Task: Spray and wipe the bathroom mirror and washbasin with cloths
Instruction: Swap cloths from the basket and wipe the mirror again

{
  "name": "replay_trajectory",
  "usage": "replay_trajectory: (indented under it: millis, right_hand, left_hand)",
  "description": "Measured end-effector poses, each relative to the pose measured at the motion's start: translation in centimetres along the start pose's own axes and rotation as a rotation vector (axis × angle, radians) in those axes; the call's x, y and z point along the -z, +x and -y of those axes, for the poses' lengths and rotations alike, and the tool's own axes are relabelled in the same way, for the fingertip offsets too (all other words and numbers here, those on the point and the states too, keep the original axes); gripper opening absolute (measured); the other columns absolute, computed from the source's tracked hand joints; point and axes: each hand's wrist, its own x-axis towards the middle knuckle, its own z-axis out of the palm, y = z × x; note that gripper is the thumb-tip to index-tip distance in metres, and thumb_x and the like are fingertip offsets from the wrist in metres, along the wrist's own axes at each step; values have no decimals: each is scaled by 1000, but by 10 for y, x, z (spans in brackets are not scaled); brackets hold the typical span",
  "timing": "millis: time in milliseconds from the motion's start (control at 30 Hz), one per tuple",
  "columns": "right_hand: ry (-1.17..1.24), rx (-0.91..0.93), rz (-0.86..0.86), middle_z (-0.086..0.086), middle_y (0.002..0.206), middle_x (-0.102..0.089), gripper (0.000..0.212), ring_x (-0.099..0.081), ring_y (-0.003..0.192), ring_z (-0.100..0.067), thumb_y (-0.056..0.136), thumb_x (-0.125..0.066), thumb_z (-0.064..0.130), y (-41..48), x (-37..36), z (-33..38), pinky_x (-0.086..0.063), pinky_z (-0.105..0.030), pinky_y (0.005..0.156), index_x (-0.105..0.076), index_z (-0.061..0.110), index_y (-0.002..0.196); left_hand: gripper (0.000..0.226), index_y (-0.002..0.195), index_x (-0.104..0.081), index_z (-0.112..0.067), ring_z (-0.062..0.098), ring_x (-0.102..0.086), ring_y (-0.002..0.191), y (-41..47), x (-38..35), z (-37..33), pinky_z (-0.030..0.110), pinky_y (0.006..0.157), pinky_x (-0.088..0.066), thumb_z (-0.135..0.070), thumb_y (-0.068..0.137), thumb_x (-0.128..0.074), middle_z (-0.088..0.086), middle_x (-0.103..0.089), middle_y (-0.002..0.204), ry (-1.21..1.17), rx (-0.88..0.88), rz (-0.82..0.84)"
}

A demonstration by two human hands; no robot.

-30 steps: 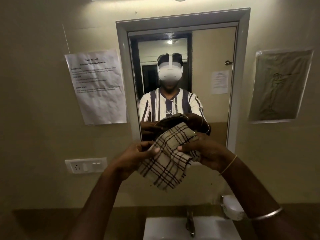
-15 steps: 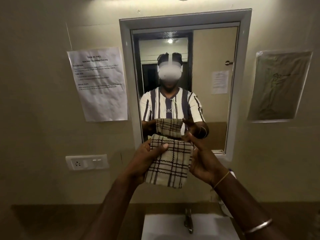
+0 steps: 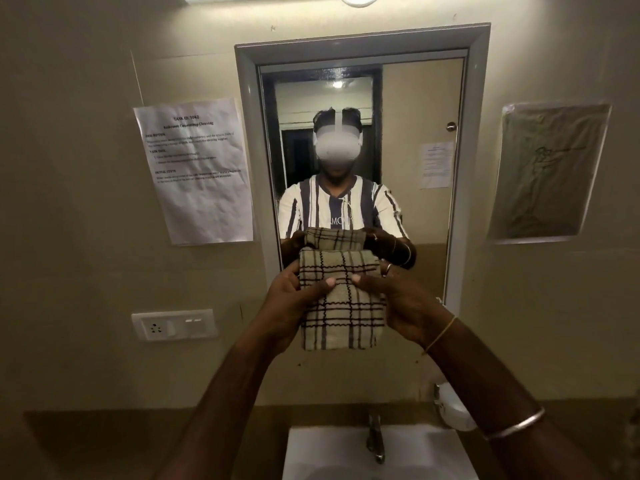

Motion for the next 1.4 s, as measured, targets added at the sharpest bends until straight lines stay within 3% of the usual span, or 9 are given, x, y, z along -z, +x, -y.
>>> replay_trajectory:
  millis: [133, 233, 367, 567, 700, 867, 1000, 1100, 1400]
  right_hand:
    - [-18, 171, -44, -15, 114, -75, 31, -71, 110, -30, 81, -69, -2, -1, -3, 3, -60, -44, 92, -74, 9, 109]
    - [-115, 336, -38, -6, 96, -78, 21, -73, 94, -20, 78, -76, 0, -3, -8, 7, -61, -37, 80, -82, 21, 78]
    - [-205, 367, -17, -16, 123, -72, 27, -67, 119, -34, 85, -67, -11, 0, -3, 13, -58, -57, 92, -80, 10, 77]
    - [-238, 362, -29, -20, 120, -72, 38, -68, 115, -39, 93, -57, -14, 7, 13, 13, -61, -56, 85, -76, 13, 73]
    - [-149, 343, -27, -20, 124, -69, 44, -65, 119, -40, 95, -51, -14, 13, 20, 12, -61, -55, 86, -73, 16, 72]
    - [-118, 358, -32, -14, 135, -66, 26, -61, 126, -38, 99, -51, -7, 17, 19, 16, -59, -54, 90, -66, -1, 119]
    - [291, 204, 91, -24, 148, -52, 52, -46, 140, -45, 103, -43, 23, 9, 25, 19, -39, -63, 112, -42, 4, 151]
    - [258, 94, 265, -24, 158, -38, 83, -31, 148, -48, 93, -59, 56, 7, 28, 16, -21, -71, 118, -33, 11, 158]
    - [46, 222, -72, -19, 128, -68, 47, -65, 121, -38, 91, -66, -3, 13, -12, 21, -61, -51, 88, -59, 9, 136]
  left_hand:
    - [51, 136, -58, -14, 31, -71, 113, 1, -1, -11, 44, 88, -62, 9, 90, -62, 15, -72, 124, -21, -74, 34]
    - [28, 108, -74, -12, 32, -71, 107, 6, -4, -20, 42, 84, -63, 4, 86, -67, 15, -74, 116, -34, -107, 51]
    - [36, 74, -72, -13, 31, -63, 129, 14, -1, -19, 55, 88, -61, 13, 92, -55, 11, -64, 141, -37, -78, 105]
    - [35, 136, -60, -14, 36, -65, 117, 14, -1, -8, 53, 84, -57, -12, 103, -49, 14, -66, 136, -159, 45, 24]
    - [56, 145, -54, -8, 43, -57, 125, 10, -6, -8, 57, 97, -50, -44, 105, -39, 23, -60, 138, -273, 126, 69]
    - [36, 133, -62, -9, 40, -64, 124, 8, -14, -11, 52, 92, -59, -23, 100, -63, 17, -70, 127, 70, 41, 74]
    - [36, 132, -62, -5, 36, -70, 114, 7, -17, -19, 49, 84, -61, -9, 96, -65, 21, -71, 126, -29, -27, 56]
    - [38, 130, -62, -4, 32, -72, 106, 7, -22, -27, 43, 78, -62, -8, 92, -67, 18, -73, 120, -2, -76, 67]
    - [38, 117, -65, -28, 8, -71, 106, 32, -27, -45, 28, 82, -63, -12, 85, -81, -7, -72, 112, 452, -378, -189]
